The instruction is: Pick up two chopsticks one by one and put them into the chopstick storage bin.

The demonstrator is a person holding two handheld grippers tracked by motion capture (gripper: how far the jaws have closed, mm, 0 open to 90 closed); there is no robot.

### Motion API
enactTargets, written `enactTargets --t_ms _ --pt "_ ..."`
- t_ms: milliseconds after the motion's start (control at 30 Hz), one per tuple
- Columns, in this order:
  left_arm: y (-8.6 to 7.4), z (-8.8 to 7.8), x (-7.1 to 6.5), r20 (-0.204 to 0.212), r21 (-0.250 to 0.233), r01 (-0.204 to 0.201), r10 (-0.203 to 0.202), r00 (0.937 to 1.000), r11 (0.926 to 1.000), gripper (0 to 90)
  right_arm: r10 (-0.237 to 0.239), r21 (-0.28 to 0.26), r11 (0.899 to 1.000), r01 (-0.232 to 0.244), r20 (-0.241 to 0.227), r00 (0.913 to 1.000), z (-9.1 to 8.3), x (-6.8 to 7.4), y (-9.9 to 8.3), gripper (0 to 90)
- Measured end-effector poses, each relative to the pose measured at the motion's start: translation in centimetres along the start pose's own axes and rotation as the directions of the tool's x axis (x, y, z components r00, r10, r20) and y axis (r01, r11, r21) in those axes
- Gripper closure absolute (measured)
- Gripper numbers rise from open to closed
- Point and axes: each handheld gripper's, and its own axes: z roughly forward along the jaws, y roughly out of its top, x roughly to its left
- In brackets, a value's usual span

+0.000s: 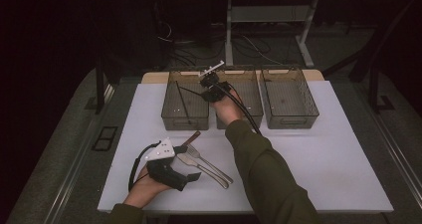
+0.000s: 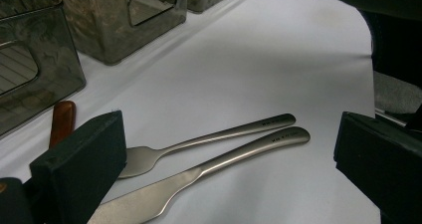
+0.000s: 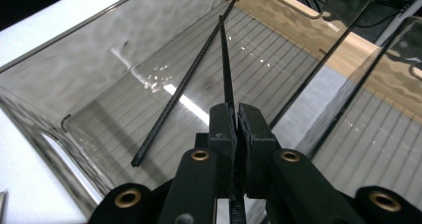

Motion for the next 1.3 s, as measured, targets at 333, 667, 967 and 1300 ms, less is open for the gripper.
enactTargets --t_ms 333,667,967,1300 --pt "0.0 0.0 0.0 0.004 -0.003 0.006 -0.006 1.0 1.0 0.0 0.016 0.03 0.999 -0.016 0.008 0.9998 1.7 0.7 0.4 84.7" --pt "0.0 -0.1 0.1 0.0 -0.005 0.004 -0.004 1.0 1.0 0.0 0.038 -0.009 0.999 -0.038 -0.045 0.9983 0.4 0.2 0.6 62.5" --pt "0.0 -0.1 0.2 -0.005 -0.001 0.0 0.0 1.0 1.0 0.0 0.029 -0.049 0.998 -0.035 -0.122 0.9922 -2.2 -0.4 -0.7 43.0" --pt "-0.2 -0.1 0.2 -0.014 0.01 0.001 -0.001 0.9999 0.9999 0.0 -0.007 -0.109 0.994 -0.013 -0.182 0.9832 -5.6 -2.1 -3.7 37.6"
